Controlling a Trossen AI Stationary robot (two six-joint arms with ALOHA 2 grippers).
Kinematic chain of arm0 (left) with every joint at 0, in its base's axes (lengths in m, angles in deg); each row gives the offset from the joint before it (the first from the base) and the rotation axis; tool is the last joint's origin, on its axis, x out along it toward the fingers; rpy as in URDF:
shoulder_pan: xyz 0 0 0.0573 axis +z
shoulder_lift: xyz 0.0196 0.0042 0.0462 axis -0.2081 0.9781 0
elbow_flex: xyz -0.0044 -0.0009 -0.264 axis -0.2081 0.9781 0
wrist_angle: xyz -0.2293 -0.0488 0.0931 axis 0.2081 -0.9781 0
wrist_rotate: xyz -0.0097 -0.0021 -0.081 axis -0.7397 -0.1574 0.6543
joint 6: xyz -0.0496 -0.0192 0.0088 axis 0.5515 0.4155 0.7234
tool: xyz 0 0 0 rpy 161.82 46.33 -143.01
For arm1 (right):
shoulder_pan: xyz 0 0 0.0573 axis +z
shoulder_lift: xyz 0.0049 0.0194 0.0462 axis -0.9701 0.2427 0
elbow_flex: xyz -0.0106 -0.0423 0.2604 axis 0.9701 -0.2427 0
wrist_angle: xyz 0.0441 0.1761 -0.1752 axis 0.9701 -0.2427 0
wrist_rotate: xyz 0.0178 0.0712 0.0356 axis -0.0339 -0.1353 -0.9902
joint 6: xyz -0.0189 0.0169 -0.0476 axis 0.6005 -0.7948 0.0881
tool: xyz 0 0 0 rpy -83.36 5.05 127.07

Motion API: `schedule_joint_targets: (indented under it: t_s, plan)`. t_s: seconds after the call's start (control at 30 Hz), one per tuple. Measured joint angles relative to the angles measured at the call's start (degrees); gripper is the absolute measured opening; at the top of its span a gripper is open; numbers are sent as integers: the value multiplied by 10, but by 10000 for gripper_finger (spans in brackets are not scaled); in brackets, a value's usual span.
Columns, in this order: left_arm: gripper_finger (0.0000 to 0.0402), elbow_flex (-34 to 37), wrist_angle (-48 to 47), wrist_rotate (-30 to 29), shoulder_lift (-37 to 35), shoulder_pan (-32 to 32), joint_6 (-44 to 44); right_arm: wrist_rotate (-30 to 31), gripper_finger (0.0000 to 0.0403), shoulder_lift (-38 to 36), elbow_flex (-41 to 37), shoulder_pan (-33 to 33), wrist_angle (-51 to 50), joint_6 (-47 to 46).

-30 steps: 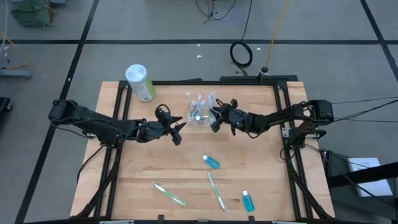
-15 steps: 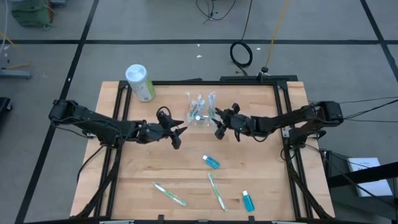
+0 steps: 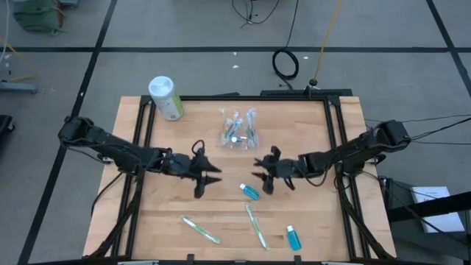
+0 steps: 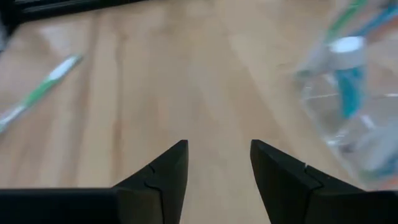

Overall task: Pick & Place toothbrushing station
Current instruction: Put the green toothbrush to the left of the transparent organizer

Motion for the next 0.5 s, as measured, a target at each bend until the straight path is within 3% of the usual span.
schedule_joint_targets:
  t_s: [0.23, 0.4, 0.5]
  plan:
    - [159, -5, 34, 8, 18, -52, 11, -14, 163, 0, 0, 57, -1, 33]
    - [159, -82, -75, 38, 86, -64, 17, -14, 164, 0, 0, 70, 0, 51]
    - [159, -151, -157, 101, 142, -64, -3, -13, 164, 0, 0, 70, -3, 51]
